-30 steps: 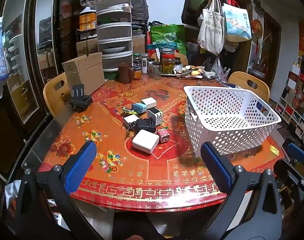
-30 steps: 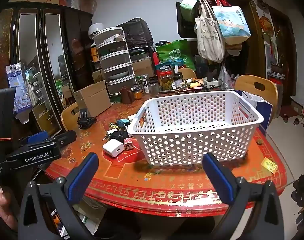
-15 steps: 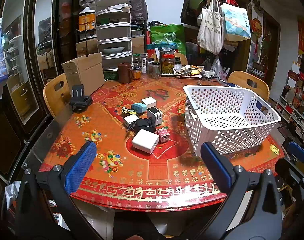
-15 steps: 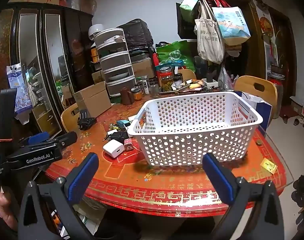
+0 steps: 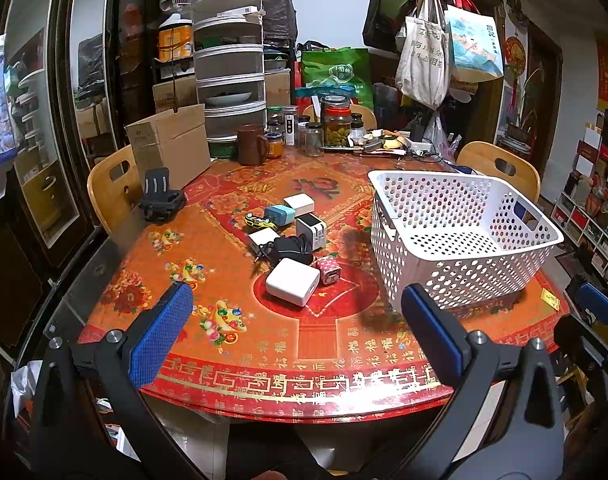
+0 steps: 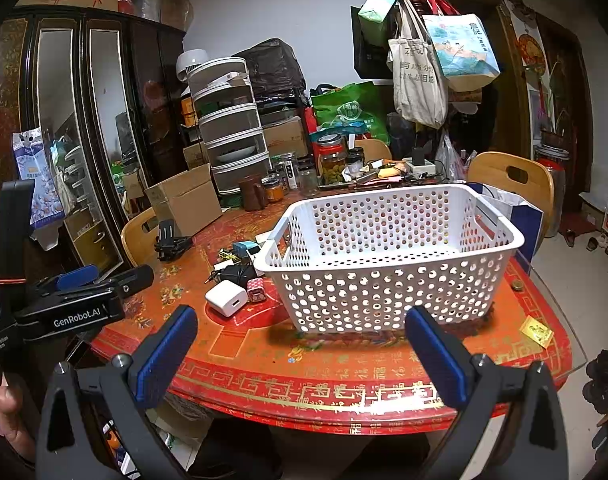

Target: Organize rigid objects

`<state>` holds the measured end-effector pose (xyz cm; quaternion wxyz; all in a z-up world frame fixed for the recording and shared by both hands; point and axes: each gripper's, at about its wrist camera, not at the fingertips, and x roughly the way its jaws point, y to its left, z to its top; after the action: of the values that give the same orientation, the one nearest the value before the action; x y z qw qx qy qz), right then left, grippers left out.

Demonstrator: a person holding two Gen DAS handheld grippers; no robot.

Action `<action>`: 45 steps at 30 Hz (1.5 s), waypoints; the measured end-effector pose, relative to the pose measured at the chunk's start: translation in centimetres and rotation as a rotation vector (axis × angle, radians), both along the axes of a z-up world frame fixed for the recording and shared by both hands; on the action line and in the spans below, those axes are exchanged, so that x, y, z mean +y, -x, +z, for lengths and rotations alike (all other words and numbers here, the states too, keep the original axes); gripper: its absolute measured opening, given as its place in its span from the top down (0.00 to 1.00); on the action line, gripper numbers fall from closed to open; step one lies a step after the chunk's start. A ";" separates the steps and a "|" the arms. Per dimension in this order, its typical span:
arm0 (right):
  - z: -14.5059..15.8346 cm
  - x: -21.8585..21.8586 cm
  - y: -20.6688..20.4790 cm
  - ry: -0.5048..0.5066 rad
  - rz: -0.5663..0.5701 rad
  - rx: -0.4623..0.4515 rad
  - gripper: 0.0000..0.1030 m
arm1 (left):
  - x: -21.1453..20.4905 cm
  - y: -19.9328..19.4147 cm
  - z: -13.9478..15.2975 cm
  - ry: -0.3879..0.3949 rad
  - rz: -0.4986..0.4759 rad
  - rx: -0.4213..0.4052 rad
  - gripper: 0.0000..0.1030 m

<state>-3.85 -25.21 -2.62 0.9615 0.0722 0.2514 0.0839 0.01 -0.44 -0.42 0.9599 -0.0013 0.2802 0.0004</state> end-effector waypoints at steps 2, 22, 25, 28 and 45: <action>0.1 0.0 0.0 0.000 0.000 0.000 0.00 | 0.0 0.0 0.0 0.000 0.000 0.000 0.00; 0.1 0.0 0.1 0.000 0.000 -0.002 0.00 | -0.1 0.0 -0.1 -0.001 0.001 0.002 0.00; 0.0 0.1 0.1 -0.001 0.000 -0.001 0.00 | -0.1 0.0 -0.2 -0.001 0.000 0.003 0.00; 0.1 0.0 0.1 0.000 -0.001 -0.001 0.00 | -0.1 0.0 -0.2 -0.002 0.000 0.003 0.00; 0.6 0.0 0.2 0.001 -0.001 -0.004 0.00 | -0.3 0.0 -0.3 -0.004 -0.001 0.004 0.00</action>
<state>-4.04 -25.26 -2.01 0.9622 0.0718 0.2493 0.0835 0.02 -0.70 -0.72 0.9594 0.0007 0.2821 0.0005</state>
